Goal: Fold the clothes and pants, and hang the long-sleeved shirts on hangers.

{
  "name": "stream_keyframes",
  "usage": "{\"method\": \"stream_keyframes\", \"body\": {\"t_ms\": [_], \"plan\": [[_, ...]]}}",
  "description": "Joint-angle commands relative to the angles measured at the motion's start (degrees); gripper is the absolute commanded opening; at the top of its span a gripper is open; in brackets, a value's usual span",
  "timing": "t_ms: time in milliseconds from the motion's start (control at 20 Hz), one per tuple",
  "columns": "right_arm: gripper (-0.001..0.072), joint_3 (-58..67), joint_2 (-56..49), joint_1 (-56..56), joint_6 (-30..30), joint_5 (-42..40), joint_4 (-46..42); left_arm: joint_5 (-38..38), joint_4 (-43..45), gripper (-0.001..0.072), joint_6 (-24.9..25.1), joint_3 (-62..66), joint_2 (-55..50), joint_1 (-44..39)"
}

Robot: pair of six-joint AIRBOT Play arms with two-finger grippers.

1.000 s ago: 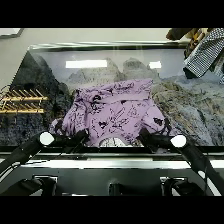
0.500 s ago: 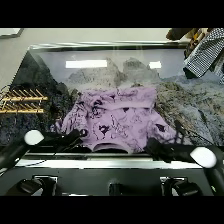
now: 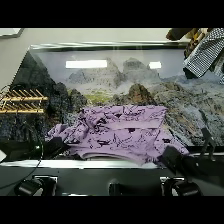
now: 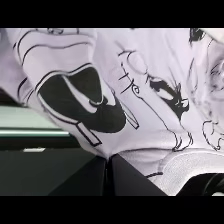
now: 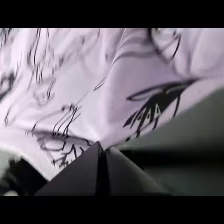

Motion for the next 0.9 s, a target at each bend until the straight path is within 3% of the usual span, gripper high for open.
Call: {"method": "stream_keyframes", "body": {"t_ms": [0, 300, 550, 600, 650, 700, 750, 850], "plan": [[0.0051, 0.74, -9.11, 0.02, 0.17, -9.53, -2.84, 6.67, -3.56, 0.0026, 2.99, 1.36, -6.93, 0.07], [0.0051, 0.74, -29.70, 0.02, -8.55, -22.73, -1.55, 12.68, -4.52, 0.0027, 9.55, 7.39, -30.12, 0.07], [0.0053, 0.74, -33.97, 0.04, -13.88, -23.87, -1.66, 13.07, -4.87, 0.0027, 13.03, 11.96, -38.66, 0.09], [0.0123, 0.74, -33.59, 0.04, -14.49, -23.10, -2.89, 13.49, -4.87, 0.0034, 13.35, 12.41, -38.73, 0.09], [0.0243, 0.76, -32.79, 0.04, -16.41, -22.67, -3.96, 13.49, -4.70, 0.0100, 13.51, 12.94, -38.71, 0.15], [0.0390, 1.07, -31.34, 0.04, -20.04, -22.71, -4.02, 13.31, -4.22, 0.0229, 14.03, 13.66, -38.62, 0.20], [0.0447, 1.99, -29.55, 0.04, -23.78, -21.99, -3.96, 12.90, -3.15, 0.0339, 14.67, 14.47, -38.38, 0.22], [0.0447, 5.14, -25.42, 0.04, -28.04, -19.85, -4.52, 10.80, 1.73, 0.0508, 14.82, 16.81, -37.83, 0.20]]}}
